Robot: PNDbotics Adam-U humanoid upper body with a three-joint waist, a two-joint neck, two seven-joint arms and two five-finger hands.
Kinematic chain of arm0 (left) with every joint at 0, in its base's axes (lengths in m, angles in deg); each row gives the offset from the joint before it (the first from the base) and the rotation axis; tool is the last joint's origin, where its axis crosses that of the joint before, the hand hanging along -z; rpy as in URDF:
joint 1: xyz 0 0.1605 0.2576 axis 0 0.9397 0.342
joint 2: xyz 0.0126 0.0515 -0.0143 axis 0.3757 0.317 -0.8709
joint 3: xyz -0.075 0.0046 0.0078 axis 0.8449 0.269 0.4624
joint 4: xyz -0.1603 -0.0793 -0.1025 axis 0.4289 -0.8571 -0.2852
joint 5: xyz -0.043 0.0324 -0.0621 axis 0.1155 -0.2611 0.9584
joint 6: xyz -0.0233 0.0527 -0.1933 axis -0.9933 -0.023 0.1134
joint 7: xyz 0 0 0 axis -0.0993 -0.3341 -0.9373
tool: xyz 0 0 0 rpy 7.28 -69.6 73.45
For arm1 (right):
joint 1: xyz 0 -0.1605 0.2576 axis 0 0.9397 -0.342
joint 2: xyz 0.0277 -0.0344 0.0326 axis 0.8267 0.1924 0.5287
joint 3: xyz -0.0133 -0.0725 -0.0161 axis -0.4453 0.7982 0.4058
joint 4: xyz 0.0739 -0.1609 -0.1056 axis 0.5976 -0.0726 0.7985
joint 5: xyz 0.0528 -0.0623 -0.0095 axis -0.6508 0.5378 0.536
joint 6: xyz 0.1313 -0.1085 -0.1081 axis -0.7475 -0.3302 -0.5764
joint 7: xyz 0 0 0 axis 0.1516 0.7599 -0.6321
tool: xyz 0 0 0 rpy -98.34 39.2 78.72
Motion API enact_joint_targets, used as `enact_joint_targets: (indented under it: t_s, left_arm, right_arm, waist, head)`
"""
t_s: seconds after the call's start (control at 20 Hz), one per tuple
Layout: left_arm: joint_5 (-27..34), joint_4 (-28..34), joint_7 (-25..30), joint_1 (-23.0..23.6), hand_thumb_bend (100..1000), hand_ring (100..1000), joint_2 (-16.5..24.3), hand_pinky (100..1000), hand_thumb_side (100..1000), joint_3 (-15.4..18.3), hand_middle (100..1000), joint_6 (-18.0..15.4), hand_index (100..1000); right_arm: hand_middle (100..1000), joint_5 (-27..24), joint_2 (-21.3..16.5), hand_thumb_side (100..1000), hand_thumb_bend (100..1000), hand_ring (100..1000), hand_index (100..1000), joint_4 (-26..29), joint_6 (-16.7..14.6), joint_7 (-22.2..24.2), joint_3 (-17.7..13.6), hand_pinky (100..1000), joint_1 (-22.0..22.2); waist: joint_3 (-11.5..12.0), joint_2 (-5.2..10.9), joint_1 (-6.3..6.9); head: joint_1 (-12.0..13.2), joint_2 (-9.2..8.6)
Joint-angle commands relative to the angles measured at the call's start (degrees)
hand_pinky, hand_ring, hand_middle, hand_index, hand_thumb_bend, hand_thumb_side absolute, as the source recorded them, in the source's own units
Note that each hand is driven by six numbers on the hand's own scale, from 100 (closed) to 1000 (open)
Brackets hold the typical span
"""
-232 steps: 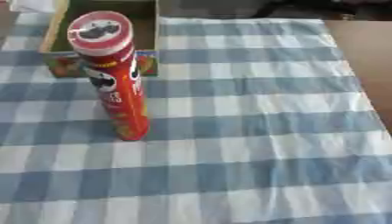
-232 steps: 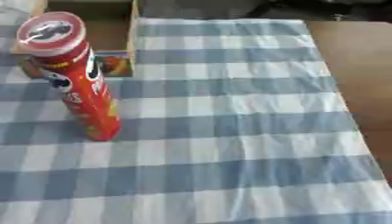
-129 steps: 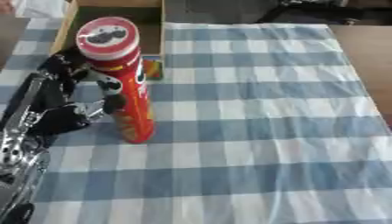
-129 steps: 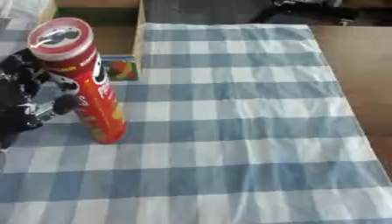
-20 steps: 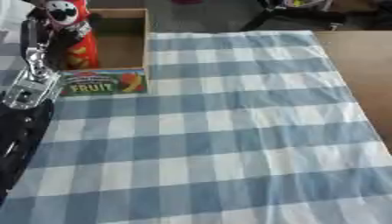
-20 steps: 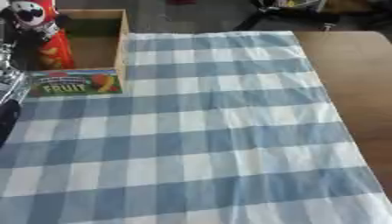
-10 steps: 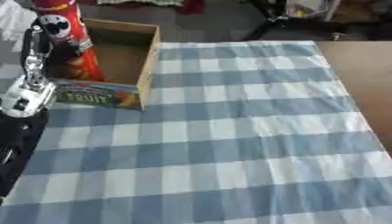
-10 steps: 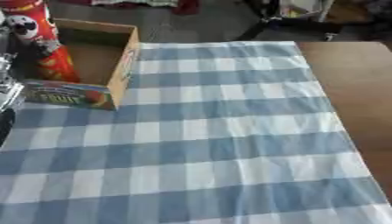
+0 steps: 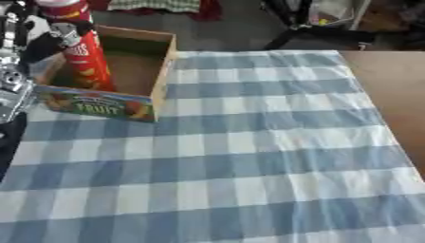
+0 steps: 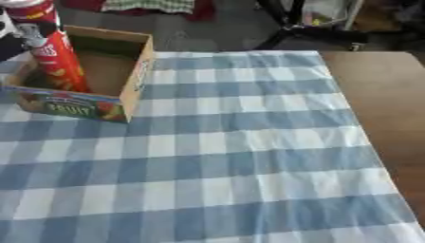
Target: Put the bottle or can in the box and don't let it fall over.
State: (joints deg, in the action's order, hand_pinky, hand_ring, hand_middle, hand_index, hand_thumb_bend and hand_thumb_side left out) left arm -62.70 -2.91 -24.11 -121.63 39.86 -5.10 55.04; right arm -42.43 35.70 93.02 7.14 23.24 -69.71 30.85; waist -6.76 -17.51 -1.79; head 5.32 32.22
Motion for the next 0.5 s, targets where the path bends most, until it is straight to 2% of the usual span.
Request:
enact_joint_targets:
  t_s: [0.05, 0.2, 0.5]
  left_arm:
    - [1.6, 3.5, -0.2, -0.3, 1000, 1000, 2.7, 1000, 345, 1.0, 864, 1.8, 832]
    - [3.3, 6.3, 0.0, 1.7, 1000, 1000, 4.2, 1000, 322, 1.2, 863, 3.0, 832]
    - [5.0, 14.3, 1.0, 9.3, 1000, 1000, 8.0, 1000, 282, 1.9, 859, 3.7, 832]
  right_arm:
    - [941, -0.1, -1.6, 893, 100, 1000, 795, 1.0, -0.1, -0.2, -0.5, 888, -0.1]
    - [941, 0.0, -1.7, 890, 100, 1000, 795, 1.0, -0.2, -0.3, -0.7, 888, 0.2]
    - [941, 0.2, -1.9, 881, 100, 1000, 796, 1.0, -0.7, -0.8, -1.3, 887, 0.6]
  waist:
    - [0.2, 1.75, 0.03]
    - [0.6, 1.88, -0.01]
    - [1.7, 1.94, -0.12]
  head:
    - [-0.5, 0.62]
    - [-1.0, 1.23]
    - [-2.2, 1.89]
